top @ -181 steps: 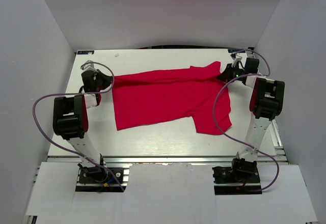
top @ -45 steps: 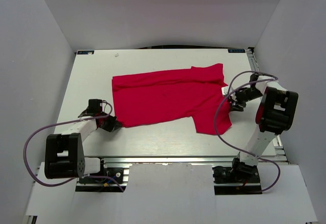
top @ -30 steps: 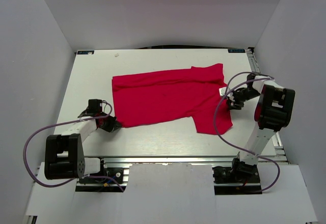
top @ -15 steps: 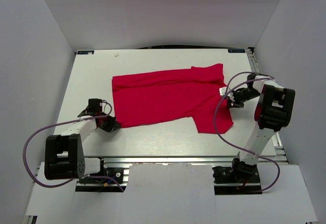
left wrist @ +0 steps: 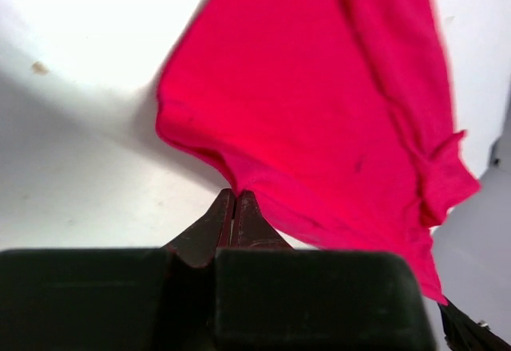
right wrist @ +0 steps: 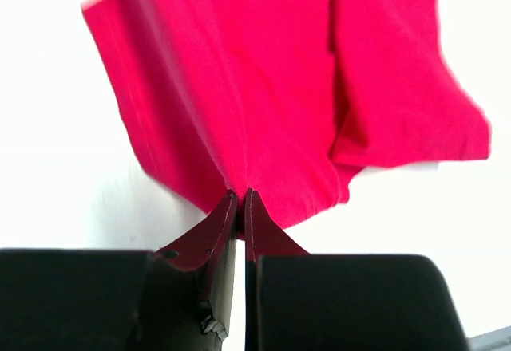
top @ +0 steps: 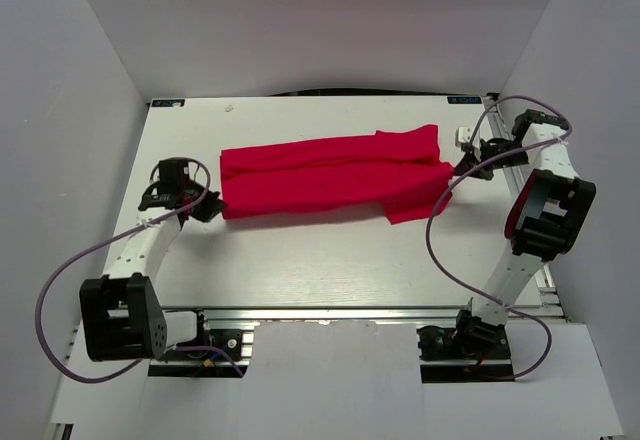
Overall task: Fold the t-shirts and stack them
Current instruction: Fold the other side of the tshirt into a rectangle
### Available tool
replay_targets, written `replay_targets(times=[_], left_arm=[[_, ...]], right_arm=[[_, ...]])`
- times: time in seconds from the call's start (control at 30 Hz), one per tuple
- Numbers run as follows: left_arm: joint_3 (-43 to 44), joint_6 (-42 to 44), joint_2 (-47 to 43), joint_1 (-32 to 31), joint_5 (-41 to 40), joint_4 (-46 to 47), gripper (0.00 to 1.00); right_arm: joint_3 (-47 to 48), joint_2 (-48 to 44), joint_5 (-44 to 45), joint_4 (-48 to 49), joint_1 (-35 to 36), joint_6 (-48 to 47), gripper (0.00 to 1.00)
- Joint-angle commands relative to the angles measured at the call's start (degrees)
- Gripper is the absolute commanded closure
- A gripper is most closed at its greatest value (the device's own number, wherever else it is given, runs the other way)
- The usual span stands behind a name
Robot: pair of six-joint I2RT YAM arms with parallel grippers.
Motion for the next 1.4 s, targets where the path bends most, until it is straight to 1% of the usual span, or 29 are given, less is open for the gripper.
replay_targets(times=[0.0,0.23,0.6,0.8,0.97,1.13,1.37], left_arm=[[4.75,0.83,0.58,0.53,-0.74,-0.45,1.00],[12.31,1.44,7.88,1.85,-0.22,1.31,1.00],[25.32,2.41,23.95,4.92,1.19,3.07,1.00],[32.09,3.29,30.72,5.36,1.80,2.80,1.00],[35.69,3.12,34.16,5.28,1.80,2.63,1.00],[37.10,2.58,36.53,5.28,1.98,2.63,1.00],[37.89,2.59,37.24,5.45,1.80,2.54,1.00]], right_arm=[[4.74,1.80,-6.39,-3.15,-0.12,4.73,1.00],[10.46,5.23,-8.24,2.56,0.40,15.44,1.00],[16.87,10.42,-7.28,14.34,3.83,28.80,1.00],[21.53,14.37,-6.57,16.37,4.71,32.67,1.00],[21.80,15.69,-5.96,20.49,5.50,36.81,1.00],[21.71,16.31,-6.31,24.45,5.86,41.37,1.00],[21.80,16.13,-7.19,30.96,5.68,47.70,1.00]])
